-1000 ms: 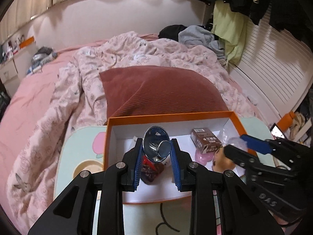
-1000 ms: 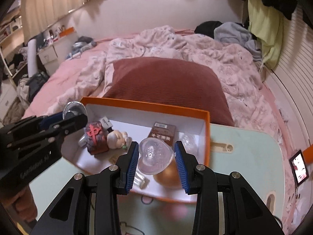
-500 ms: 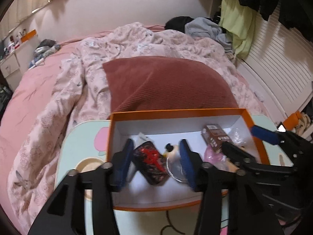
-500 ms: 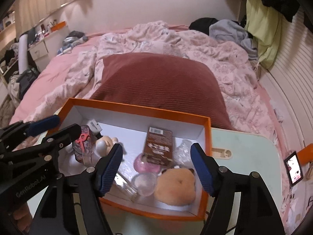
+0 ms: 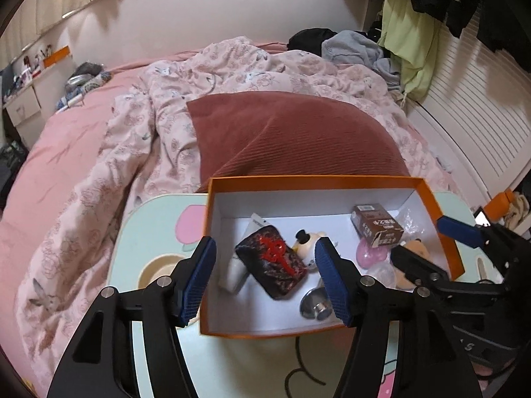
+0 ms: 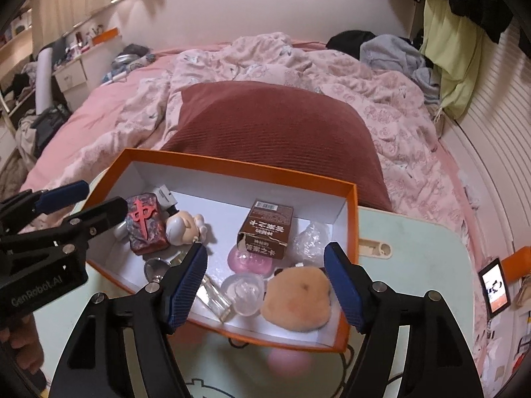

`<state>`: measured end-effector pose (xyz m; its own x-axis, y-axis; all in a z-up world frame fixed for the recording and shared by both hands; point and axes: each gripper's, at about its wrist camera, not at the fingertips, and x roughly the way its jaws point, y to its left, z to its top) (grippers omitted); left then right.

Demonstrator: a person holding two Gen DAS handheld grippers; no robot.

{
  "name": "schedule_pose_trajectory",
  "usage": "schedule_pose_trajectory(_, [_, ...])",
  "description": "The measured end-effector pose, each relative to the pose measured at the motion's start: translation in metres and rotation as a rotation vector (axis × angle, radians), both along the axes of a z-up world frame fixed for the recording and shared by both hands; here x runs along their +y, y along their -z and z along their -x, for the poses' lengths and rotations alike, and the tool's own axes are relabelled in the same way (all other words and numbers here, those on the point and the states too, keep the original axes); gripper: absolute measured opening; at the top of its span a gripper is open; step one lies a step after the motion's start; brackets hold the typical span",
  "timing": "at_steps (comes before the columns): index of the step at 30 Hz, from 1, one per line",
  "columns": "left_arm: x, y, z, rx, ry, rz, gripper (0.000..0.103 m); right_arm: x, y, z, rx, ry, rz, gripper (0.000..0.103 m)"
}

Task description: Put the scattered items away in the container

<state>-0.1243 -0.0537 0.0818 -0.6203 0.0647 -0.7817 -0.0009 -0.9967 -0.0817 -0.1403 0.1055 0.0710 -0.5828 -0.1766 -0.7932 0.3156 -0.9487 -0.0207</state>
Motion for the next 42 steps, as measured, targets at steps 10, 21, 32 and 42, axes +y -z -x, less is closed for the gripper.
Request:
schedule_pose_trajectory(10, [0.024,0.004,-0.074,0.062,0.042,0.015,0.071,0.023,0.003,-0.094,0.030,-0.110,0.020,0.081])
schedule_pose_trajectory(21, [0.044,0.071,-0.135,-0.014,-0.061,0.023,0.071,0.057,0.056,-0.128,-0.069,0.000,0.057,0.081])
schedule_pose_trajectory(32, [0.041,0.083,-0.131,-0.012,-0.062,0.043,0.103,0.050,0.071,-0.129,-0.067,0.011,-0.019,0.103])
schedule_pose_trajectory(42, [0.042,0.082,-0.131,-0.015,-0.062,0.045,0.103,0.050,0.072,-0.128,-0.067,0.011,-0.019,0.103])
